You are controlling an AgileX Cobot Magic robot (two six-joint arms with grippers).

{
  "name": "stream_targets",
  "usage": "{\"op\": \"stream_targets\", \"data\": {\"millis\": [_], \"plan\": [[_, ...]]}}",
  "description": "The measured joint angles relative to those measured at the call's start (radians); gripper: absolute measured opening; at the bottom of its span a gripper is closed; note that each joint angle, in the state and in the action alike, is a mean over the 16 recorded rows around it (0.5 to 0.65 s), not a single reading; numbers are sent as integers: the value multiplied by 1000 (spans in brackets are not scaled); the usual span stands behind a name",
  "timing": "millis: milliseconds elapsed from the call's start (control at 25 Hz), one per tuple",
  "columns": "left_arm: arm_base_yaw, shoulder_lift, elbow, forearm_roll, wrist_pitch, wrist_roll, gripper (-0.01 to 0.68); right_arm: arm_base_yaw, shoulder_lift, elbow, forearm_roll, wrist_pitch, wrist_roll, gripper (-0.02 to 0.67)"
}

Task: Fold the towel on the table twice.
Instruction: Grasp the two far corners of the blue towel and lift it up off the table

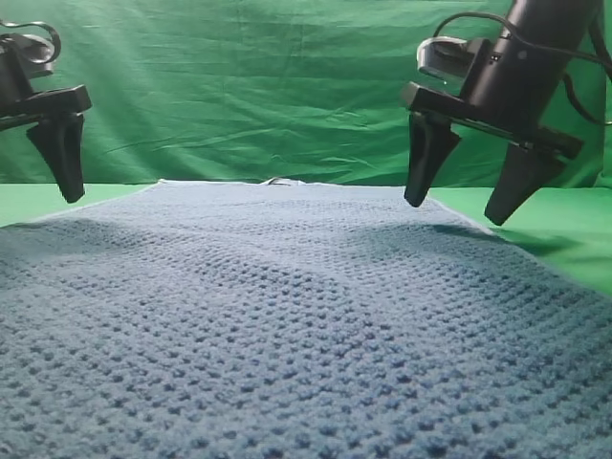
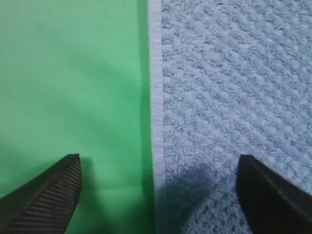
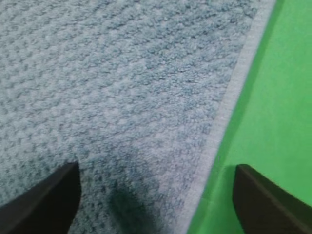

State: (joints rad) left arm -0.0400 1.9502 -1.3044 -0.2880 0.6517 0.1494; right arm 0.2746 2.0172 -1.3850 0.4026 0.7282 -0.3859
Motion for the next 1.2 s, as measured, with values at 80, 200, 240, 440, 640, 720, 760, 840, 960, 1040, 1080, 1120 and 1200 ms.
{"op": "stream_targets", "data": {"millis": [80,200,240,440,640,720,760,840,960,1040,1080,1120,1200], "plan": [[0,8,-1,-8,-6,6,640,0,7,-2,-11,-9,1,598],[0,17,-4,-19,-12,15,640,0,14,-4,-24,-20,4,598],[1,19,-4,-23,-13,18,638,0,16,-5,-27,-22,4,598],[1,24,-7,-43,-19,36,614,0,24,-10,-35,-25,7,581],[2,27,-7,-67,-22,57,580,2,26,-13,-37,-19,10,565],[3,28,-7,-75,-22,64,566,7,27,-13,-38,-15,11,558],[3,28,-7,-80,-22,68,560,9,27,-14,-39,-13,11,555],[3,30,-8,-88,-21,75,546,16,28,-14,-41,-9,11,545],[3,34,-10,-101,-15,90,531,26,31,-17,-44,-4,12,513],[4,38,-13,-110,-9,102,502,33,35,-19,-47,0,13,470],[4,40,-14,-116,-4,109,481,37,37,-20,-48,2,13,441],[4,43,-15,-121,0,116,455,40,39,-21,-48,4,15,411],[4,48,-18,-131,10,130,395,46,44,-25,-50,7,21,345]]}}
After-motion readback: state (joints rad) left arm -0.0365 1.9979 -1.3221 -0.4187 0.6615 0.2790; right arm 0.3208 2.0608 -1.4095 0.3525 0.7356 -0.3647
